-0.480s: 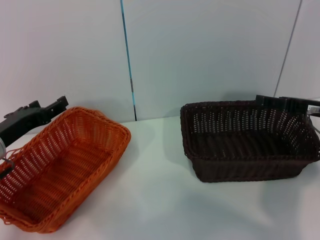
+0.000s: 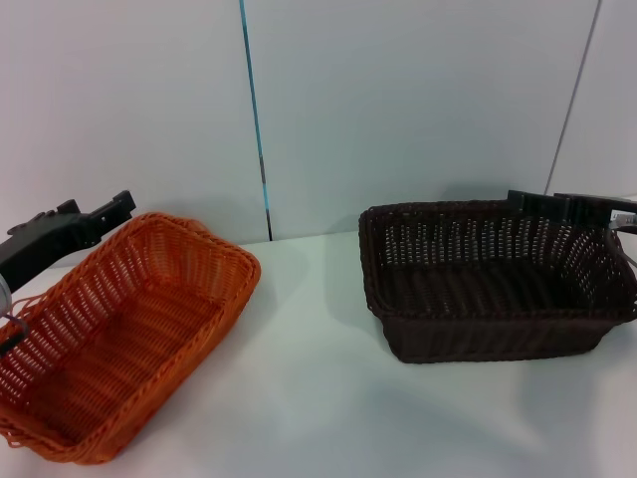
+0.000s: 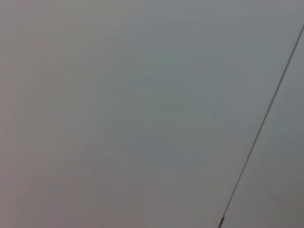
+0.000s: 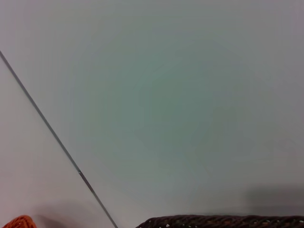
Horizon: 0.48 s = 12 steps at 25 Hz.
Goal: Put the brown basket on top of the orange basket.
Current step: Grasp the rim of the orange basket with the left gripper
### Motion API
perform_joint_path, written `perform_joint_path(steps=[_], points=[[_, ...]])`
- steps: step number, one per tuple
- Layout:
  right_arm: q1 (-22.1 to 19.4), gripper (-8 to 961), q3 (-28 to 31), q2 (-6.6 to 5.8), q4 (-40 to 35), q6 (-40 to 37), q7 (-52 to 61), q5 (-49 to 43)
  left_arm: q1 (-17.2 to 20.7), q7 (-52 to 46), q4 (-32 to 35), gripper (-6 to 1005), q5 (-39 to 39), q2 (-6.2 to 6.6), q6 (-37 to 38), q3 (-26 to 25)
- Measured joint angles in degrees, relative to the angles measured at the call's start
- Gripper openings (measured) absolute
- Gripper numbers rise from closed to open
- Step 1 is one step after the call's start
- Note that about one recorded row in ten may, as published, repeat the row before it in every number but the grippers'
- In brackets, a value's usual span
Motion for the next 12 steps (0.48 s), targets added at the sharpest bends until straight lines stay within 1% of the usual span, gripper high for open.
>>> perform_joint_path(steps=[12], points=[[0.0, 846, 0.1, 0.00, 0.0, 0.1, 0.2, 0.0, 0.0, 0.0, 0.1, 870, 0.0, 0.05, 0.0, 0.1]])
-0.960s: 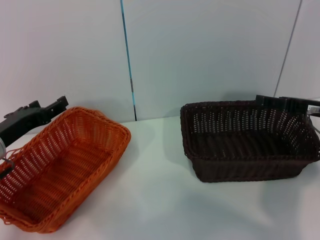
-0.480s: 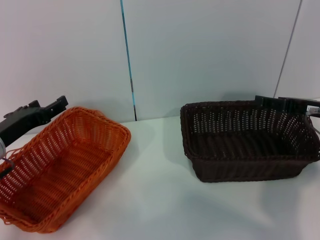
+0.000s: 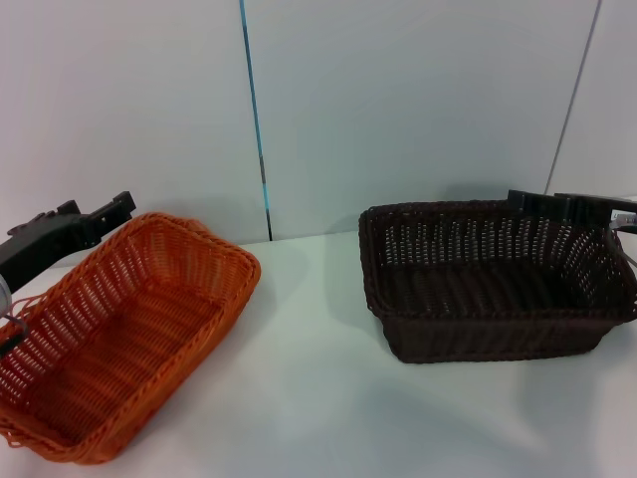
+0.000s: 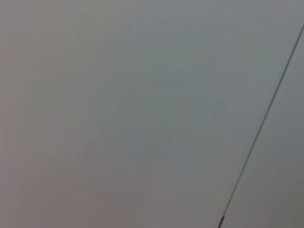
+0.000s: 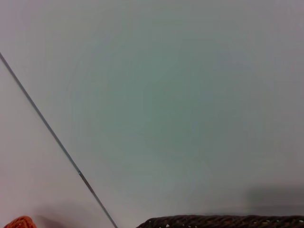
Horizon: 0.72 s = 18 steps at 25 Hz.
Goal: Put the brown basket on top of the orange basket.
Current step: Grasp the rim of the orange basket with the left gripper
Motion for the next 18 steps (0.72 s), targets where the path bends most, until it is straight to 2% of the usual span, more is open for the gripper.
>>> perform_joint_path(steps=[18], points=[[0.2, 844, -0.5, 0.18, -0.5, -1.4, 0.3, 0.2, 0.2, 1.4, -0.2, 870, -0.1, -0.61, 0.1, -0.8]])
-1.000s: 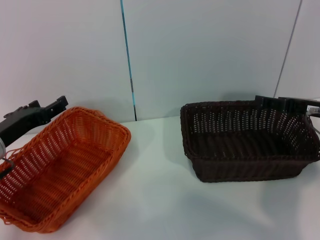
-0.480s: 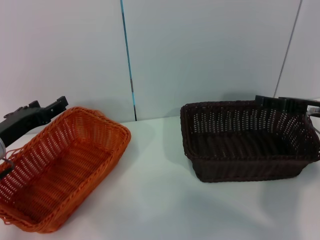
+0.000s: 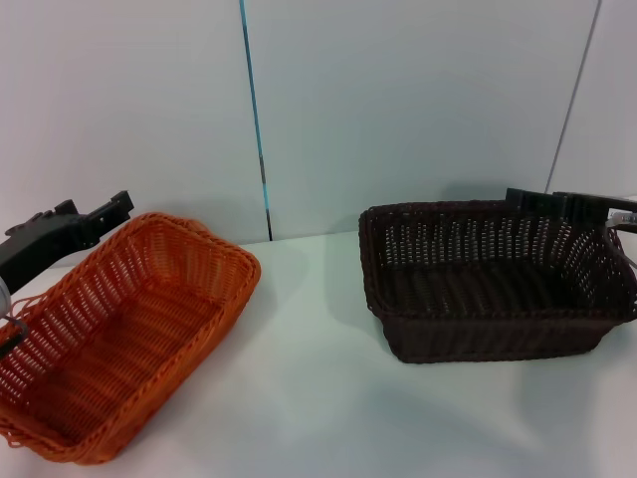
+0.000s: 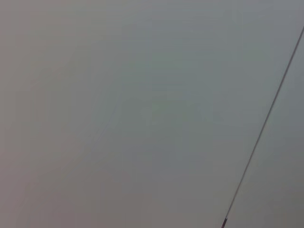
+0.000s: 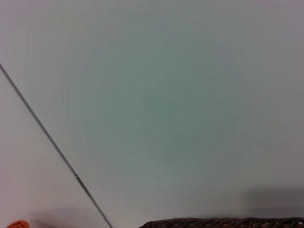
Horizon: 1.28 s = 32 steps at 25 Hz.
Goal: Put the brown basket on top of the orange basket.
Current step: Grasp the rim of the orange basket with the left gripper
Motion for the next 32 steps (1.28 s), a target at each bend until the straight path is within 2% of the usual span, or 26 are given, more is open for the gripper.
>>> perform_joint_path(steps=[17, 24, 32], points=[[0.0, 842, -0.3, 0.00, -0.3, -0.1, -0.3, 0.3, 0.2, -0.2, -0.3, 865, -1.8, -0.05, -0.2, -1.4], [-0.2, 842, -0.1, -0.01, 0.1, -0.1, 0.1, 0.2, 1.5, -0.2, 0.6, 863, -6.0, -0.11, 1.2, -3.9], [-0.5, 841, -0.3, -0.24, 0.2, 0.3, 0.1, -0.1, 2.6, -1.8, -0.5, 865, -5.9, 0.02, 1.0, -3.6]])
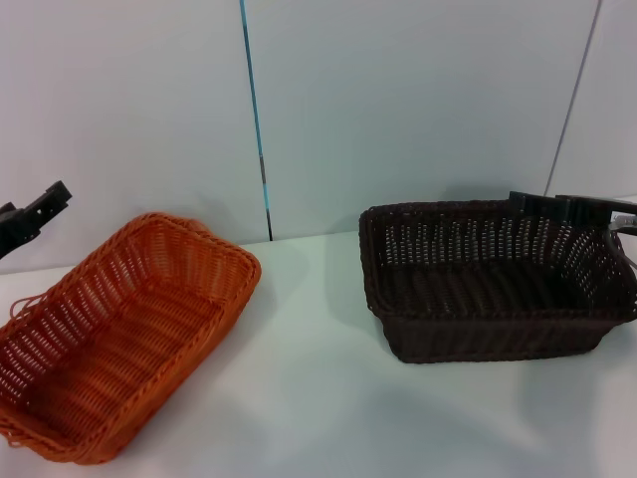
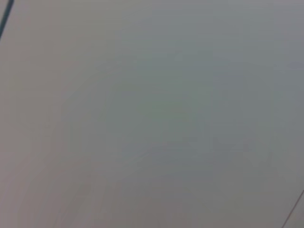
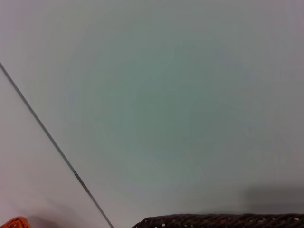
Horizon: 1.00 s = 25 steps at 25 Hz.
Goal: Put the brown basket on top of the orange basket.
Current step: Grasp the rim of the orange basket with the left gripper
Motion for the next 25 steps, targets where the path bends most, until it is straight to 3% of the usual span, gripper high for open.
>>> perform_joint_path(steps=[7, 13, 20, 25], points=[[-0.4, 840, 0.2, -0.05, 0.0, 0.2, -0.2, 0.0, 0.8, -2.4, -1.5, 865, 1.7, 0.74, 0.2, 0.4], [-0.9, 840, 0.2, -0.38, 1.2, 0.7, 0.0, -0.1, 0.4, -9.0, -1.0, 866, 5.9, 3.62, -2.3, 0.6], [-1.8, 839, 0.2, -0.17, 3.1, 0.8, 0.1, -0.1, 0.8, -11.4, -1.0, 866, 7.3, 5.26, -3.7, 0.6], [-1.7, 839, 0.0, -0.12, 3.2, 0.8, 0.1, -0.1, 0.9, -16.6, -2.6, 866, 13.9, 6.16, -3.9, 0.1]])
